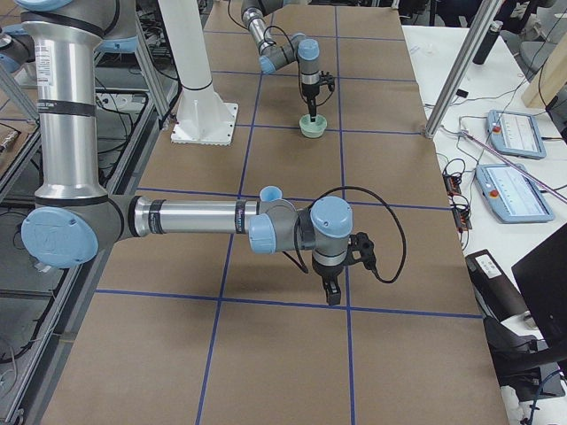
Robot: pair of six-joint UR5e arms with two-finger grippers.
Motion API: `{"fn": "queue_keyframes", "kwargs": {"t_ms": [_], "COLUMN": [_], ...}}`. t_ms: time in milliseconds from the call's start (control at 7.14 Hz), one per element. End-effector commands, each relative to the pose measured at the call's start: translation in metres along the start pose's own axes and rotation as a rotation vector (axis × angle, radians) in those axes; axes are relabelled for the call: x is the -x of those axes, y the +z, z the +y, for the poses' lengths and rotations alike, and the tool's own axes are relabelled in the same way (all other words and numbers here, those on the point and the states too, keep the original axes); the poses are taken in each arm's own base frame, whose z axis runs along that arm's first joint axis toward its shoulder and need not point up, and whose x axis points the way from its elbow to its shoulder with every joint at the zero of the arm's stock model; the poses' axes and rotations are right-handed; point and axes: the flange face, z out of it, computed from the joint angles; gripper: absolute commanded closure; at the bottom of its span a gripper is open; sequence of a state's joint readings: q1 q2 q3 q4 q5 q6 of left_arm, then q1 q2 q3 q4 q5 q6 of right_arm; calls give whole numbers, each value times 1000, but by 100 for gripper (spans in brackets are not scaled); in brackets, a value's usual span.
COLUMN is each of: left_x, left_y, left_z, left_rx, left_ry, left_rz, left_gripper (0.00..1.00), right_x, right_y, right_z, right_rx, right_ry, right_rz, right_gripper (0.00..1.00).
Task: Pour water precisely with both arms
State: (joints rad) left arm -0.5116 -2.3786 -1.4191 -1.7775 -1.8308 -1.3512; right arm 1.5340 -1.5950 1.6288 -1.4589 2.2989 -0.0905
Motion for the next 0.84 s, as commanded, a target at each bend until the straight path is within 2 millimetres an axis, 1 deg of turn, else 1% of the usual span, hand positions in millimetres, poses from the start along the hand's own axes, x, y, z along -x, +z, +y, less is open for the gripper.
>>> {"fn": "queue_keyframes", "kwargs": {"t_ms": [0,280,420,560,700], "left_x": [-6,-7,-10,18,67], "left_y": [-10,-22,-48,-59,-70], "left_z": [2,1,-2,-13,-29], "left_rx": [-1,-6,-15,13,33], "left_ry": [48,62,88,116,140], "left_rz": [22,43,79,86,85], "left_gripper": [100,100,100,100,100], "right_x": [1,1,1,0,-1], "right_y": [-1,-1,-1,0,1], "right_z": [-2,-2,-2,-1,-1], "right_rx": [-2,-3,-2,-1,0], "right_ry": [-2,-3,-1,-3,-2], "right_rz": [1,1,1,3,3], "right_gripper": [0,0,0,0,0]}}
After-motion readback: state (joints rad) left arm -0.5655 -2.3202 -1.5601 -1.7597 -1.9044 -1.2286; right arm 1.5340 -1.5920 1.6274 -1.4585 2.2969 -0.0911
